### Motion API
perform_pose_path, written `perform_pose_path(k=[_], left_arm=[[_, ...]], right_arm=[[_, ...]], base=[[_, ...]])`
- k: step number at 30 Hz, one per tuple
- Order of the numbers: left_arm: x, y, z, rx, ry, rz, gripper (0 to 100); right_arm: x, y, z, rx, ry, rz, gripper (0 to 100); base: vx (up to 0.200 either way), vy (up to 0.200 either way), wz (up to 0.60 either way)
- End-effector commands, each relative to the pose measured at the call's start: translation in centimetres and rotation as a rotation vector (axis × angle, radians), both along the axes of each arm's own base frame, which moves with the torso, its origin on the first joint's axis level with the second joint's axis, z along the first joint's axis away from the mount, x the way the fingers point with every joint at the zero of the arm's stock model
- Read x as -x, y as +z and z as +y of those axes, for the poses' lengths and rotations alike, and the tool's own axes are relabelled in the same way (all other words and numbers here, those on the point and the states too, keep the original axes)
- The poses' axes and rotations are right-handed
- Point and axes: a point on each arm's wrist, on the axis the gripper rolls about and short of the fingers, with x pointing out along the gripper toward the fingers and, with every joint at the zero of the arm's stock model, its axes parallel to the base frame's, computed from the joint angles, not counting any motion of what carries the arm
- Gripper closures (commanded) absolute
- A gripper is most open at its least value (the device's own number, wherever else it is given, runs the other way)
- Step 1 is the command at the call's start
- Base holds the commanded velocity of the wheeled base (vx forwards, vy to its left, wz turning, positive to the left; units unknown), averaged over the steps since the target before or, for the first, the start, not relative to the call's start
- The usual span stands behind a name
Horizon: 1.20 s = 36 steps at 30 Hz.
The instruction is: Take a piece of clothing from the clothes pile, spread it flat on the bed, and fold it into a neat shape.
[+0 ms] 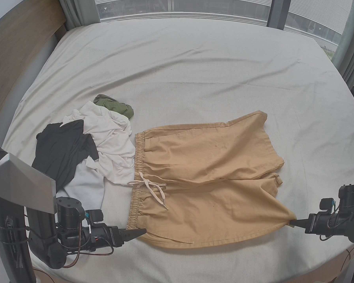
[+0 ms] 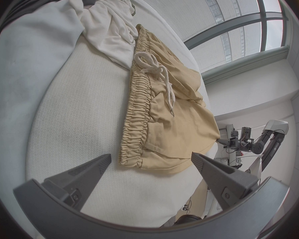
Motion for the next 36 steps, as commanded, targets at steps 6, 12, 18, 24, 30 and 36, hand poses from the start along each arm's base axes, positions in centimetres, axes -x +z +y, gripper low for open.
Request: perform_pose_path(k=[6,12,18,24,30,36], left_arm=[[-0.2,-0.8,-0.5,-0.003,-0.015,0.021,100],[-0.5,-0.9,-0.5,-0.004,-0.014,0.013,100],[1.0,0.8,0.4,0.008,-0.007,0.007,100],[1.8,1.5,0.9,0.036,-0.036,0.013,100],[2.5,1.1,1.2,0.012,-0.055,0.034,100],[2.7,0.5,1.2,-0.009,-0.069,0.047,100]], right_arm=[[0.4,-0.2,0.0,-0.003,-0.002,0.019,100],[0.6,-0.4,0.0,-0.006,-0.003,0.04,100],[1.3,-0.8,0.2,0.005,0.019,0.113,100],[1.7,-1.0,0.2,0.002,0.024,0.148,100],[2.3,-1.4,0.4,0.002,0.039,0.212,100],[2.3,-1.4,0.4,0.007,0.035,0.216,100]], base=[[0.0,0.0,0.0],[0.0,0.0,0.0],[0.0,0.0,0.0],[0.0,0.0,0.0],[0.0,0.0,0.0],[0.0,0.0,0.0]])
